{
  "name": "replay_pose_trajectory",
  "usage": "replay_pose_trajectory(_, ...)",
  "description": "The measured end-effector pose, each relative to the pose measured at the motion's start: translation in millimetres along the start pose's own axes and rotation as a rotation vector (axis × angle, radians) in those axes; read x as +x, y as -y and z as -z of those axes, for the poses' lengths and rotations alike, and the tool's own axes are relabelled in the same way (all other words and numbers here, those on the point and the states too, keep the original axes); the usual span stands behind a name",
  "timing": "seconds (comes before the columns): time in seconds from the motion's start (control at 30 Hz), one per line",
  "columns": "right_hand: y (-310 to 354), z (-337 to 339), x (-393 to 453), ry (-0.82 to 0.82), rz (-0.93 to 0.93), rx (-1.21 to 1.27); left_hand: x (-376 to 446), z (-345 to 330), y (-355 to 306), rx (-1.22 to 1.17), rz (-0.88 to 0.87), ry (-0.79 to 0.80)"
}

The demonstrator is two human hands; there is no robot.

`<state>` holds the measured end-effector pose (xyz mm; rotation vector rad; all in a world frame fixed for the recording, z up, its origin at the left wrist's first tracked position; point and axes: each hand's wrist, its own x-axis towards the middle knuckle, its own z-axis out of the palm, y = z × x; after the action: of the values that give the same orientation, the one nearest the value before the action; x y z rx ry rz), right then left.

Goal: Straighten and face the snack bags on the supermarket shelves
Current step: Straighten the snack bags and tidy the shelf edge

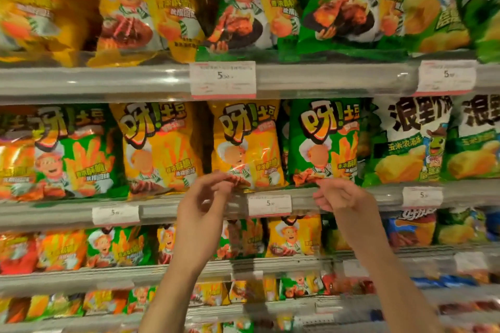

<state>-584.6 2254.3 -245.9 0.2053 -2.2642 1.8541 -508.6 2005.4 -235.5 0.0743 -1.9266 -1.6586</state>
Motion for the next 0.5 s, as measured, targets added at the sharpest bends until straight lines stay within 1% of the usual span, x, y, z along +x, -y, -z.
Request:
replay_pose_trajectory(0.07,12.3,-20.7,-2.0,-0.013,0.017,-0.01,12.1,14.9,-1.1,0.03,-0.021,0.037)
replay_pose_trajectory(0.13,23.0,-39.5,-0.6,-0.028,0.079,-0.042,25.7,23.6,-1.4,0.086,-0.049,0.07)
replay_pose_trajectory(0.2,31.5,-54.4,1.0,-0.046,0.166,-0.096,37.5,26.3,-0.8,0.197,-0.103,0.125)
replay_pose_trajectory(0.27,38.2,-67.9,5.3,-0.048,0.2,-0.099,45.5,25.4,1.8,0.359,-0.174,0.173)
replay_pose_trajectory(0.33,42.5,-81.2,13.2,-0.011,0.152,-0.114,50.5,22.8,2.3,0.478,-0.199,0.2)
replay_pose_trajectory(0.4,46.0,-92.4,21.7,0.032,0.059,-0.233,52.4,20.2,2.2,0.522,-0.202,0.212)
replay_pose_trajectory(0.47,46.1,-99.4,24.7,0.053,0.064,-0.364,52.9,18.1,3.1,0.535,-0.225,0.226)
replay_pose_trajectory(0.5,46.1,-100.7,24.6,0.055,0.072,-0.384,53.0,17.5,3.2,0.533,-0.234,0.231)
